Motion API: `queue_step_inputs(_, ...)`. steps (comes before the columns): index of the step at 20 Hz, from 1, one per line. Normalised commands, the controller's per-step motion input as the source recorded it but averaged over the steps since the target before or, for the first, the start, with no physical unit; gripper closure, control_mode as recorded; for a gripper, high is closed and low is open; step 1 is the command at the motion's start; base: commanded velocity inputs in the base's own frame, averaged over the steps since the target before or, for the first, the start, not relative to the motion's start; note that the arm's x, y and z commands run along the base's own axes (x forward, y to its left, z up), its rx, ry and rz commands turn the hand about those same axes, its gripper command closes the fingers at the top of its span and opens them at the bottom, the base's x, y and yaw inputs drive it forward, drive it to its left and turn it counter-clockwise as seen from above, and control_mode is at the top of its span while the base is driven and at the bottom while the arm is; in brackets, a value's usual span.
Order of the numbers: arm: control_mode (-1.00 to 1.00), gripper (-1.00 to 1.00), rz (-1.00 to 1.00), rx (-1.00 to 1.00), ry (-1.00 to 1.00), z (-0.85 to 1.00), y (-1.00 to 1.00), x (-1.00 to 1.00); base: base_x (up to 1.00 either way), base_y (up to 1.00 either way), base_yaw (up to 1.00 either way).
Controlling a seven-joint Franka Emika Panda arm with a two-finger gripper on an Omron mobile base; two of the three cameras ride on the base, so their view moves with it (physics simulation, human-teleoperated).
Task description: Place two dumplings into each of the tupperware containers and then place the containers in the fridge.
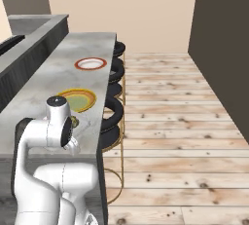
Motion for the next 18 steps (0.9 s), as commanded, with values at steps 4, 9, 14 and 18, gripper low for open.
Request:
queue_step_inputs(4, -1.00, 1.00, -0.01, 0.00, 0.00, 0.00, -0.18, 0.00, 0.00, 0.00, 0.00)
queue_step_inputs(9, 1.00, 1.00, 0.00, 0.00, 0.00, 0.00, -0.06, 0.00, 0.00, -0.16, 0.05)
queue_step_inputs(14, 1.00, 1.00, 0.00, 0.00, 0.00, 0.00, 0.00, 0.00, -0.22, -0.15, 0.41)
queue_step_inputs(18, 1.00, 1.00, 0.00, 0.00, 0.00, 0.00, 0.00, 0.00, -0.27, -0.01, 0.63)
